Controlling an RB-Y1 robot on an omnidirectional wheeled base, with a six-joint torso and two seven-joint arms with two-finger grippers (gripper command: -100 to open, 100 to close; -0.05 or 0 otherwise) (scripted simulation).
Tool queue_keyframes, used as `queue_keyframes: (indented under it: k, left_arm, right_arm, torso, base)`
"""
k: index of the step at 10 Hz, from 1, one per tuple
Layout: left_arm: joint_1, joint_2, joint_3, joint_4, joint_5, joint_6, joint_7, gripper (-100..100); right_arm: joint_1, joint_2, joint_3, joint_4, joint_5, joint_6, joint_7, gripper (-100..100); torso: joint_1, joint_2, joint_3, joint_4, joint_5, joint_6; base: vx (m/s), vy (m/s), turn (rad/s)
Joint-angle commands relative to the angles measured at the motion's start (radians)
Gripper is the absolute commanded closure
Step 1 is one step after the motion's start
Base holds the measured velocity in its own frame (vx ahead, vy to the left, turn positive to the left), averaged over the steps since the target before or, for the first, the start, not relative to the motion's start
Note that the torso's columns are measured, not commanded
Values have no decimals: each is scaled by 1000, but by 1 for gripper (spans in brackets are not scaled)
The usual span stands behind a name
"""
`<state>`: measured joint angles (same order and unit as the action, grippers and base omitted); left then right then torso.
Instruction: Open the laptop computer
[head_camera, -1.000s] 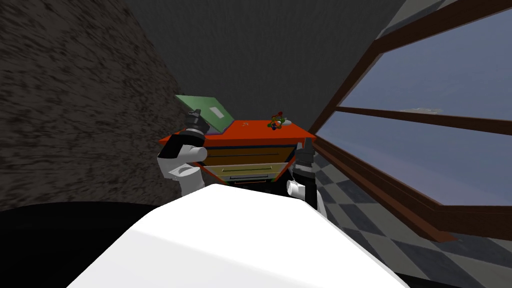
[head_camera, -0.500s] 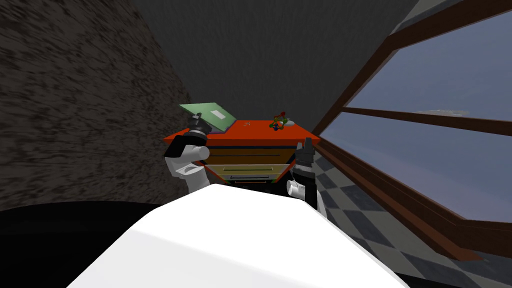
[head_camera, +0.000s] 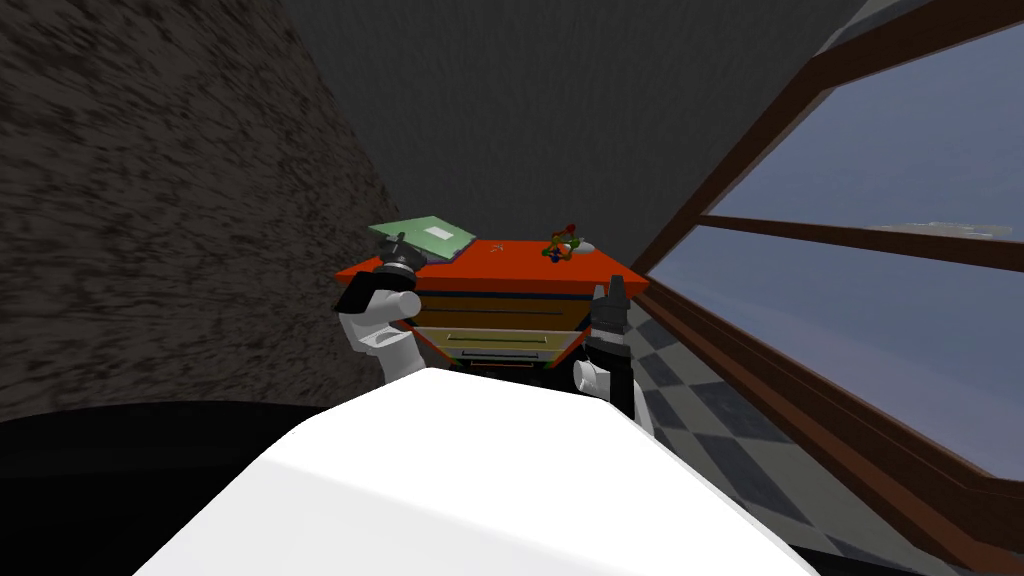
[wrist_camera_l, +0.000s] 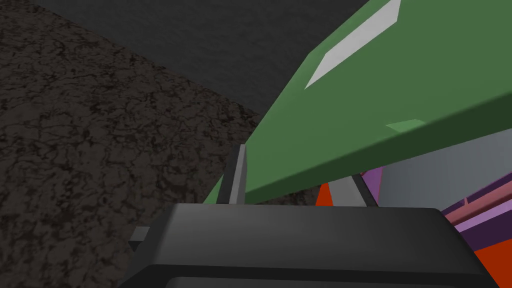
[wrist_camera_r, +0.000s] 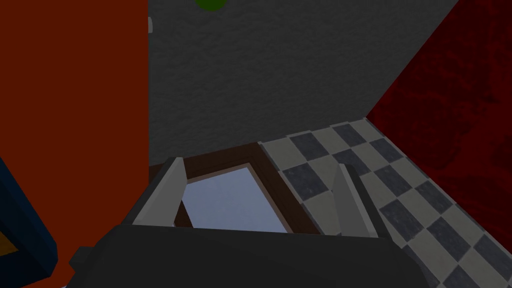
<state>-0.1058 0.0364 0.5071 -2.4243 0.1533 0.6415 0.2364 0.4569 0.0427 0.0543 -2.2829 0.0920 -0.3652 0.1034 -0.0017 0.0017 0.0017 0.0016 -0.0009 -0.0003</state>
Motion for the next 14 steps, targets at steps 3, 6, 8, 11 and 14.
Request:
queue_keyframes:
  k: [3, 6, 8, 11, 14]
  left_arm:
    - [-27, 30, 41, -57, 14, 95, 16, -100]
    - [-54, 60, 82, -114, 28, 190, 31, -100]
    - [-72, 80, 109, -153, 37, 250, 42, -100]
    - [-90, 100, 136, -191, 46, 317, 52, -100]
    - [-86, 97, 134, -185, 46, 310, 51, 0]
  right_arm:
    - [0, 0, 0, 0, 0, 0, 0, 0]
    - [0, 0, 0, 0, 0, 0, 0, 0]
    - [0, 0, 0, 0, 0, 0, 0, 0]
    - [0, 0, 0, 0, 0, 0, 0, 0]
    - [0, 0, 0, 0, 0, 0, 0, 0]
  torso:
    - [2, -4, -3, -2, 1, 1]
    - [0, 0, 0, 0, -1, 1]
    - [0, 3, 2, 1, 0, 0]
    - [1, 0, 0, 0, 0, 0]
    - [1, -3, -2, -1, 0, 0]
  base:
    - [17, 8, -36]
    - [24, 2, -26]
    - [-2, 3, -8]
    - [-2, 2, -6]
    - [-2, 1, -2]
